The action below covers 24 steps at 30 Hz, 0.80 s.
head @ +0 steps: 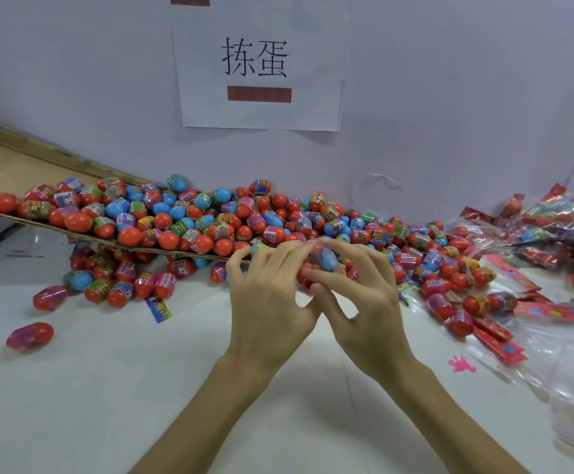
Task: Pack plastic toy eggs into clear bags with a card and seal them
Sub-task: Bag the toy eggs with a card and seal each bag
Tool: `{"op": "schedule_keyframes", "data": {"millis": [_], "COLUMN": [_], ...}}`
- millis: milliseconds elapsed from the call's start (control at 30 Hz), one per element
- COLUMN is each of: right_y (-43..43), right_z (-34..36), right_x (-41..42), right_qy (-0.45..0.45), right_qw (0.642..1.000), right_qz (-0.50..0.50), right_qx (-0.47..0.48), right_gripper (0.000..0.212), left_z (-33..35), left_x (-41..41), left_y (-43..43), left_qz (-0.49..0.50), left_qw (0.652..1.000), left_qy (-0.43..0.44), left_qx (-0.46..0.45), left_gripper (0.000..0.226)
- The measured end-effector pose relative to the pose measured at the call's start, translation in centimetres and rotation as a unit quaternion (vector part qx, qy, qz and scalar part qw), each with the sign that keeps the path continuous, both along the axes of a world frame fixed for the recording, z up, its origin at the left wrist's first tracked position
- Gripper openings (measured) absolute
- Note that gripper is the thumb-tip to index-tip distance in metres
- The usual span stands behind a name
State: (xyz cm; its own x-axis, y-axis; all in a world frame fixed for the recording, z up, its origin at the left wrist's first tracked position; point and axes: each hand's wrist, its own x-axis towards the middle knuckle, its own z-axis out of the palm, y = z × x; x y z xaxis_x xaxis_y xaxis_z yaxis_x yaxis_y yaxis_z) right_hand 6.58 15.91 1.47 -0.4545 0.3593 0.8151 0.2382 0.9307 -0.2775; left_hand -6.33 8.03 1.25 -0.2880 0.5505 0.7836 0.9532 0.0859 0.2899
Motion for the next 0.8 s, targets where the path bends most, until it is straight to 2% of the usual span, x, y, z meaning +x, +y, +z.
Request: {"op": "schedule_keyframes", "data": {"millis": [100,167,233,300,400,467,567,633,733,800], "right_y": [0.3,1.2,3.0,4.8,6.3,6.8,6.8,6.2,4.8,3.5], "right_z": [-0.1,-0.1,-0.1,-0.8,-2.7,-3.5,-3.3,-2.7,-0.7,0.8], "right_x": [0.1,0.4,1.0,1.6,1.9,1.9,1.7,1.7,2.0,2.2], "right_qy": [-0.005,0.07,0.117,0.039,-0.161,-0.203,-0.141,-0.077,0.091,0.185], "right_qw": [0.999,0.995,0.987,0.983,0.959,0.952,0.965,0.969,0.97,0.973], "right_qz": [0.042,0.042,-0.018,-0.077,-0.123,-0.117,-0.092,-0.092,-0.06,-0.023], "right_qx": [-0.024,-0.065,-0.111,-0.162,-0.198,-0.196,-0.203,-0.217,-0.215,-0.14], "right_gripper": [0.031,0.033,0.035,0.037,0.054,0.052,0.038,0.037,0.032,0.03], "left_z": [0.1,0.2,0.3,0.3,0.3,0.4,0.6,0.6,0.3,0.2], "left_x": [-0.3,-0.5,-0.6,-0.6,-0.3,-0.1,0.1,0.1,0.0,0.1], "left_y": [-0.1,-0.1,0.0,0.0,0.0,-0.1,-0.2,-0.1,0.0,0.1], "left_qz": [0.008,0.012,0.016,0.013,-0.005,-0.021,-0.041,-0.05,-0.059,-0.063], "left_qw": [1.0,1.0,0.999,0.999,0.999,0.998,0.997,0.996,0.995,0.994], "left_qy": [-0.013,-0.028,-0.04,-0.045,-0.054,-0.06,-0.066,-0.07,-0.083,-0.086], "left_qx": [-0.006,-0.005,-0.004,-0.001,0.0,-0.008,-0.018,-0.018,-0.014,-0.008], "left_gripper": [0.056,0.059,0.065,0.068,0.074,0.08,0.085,0.084,0.083,0.08]}}
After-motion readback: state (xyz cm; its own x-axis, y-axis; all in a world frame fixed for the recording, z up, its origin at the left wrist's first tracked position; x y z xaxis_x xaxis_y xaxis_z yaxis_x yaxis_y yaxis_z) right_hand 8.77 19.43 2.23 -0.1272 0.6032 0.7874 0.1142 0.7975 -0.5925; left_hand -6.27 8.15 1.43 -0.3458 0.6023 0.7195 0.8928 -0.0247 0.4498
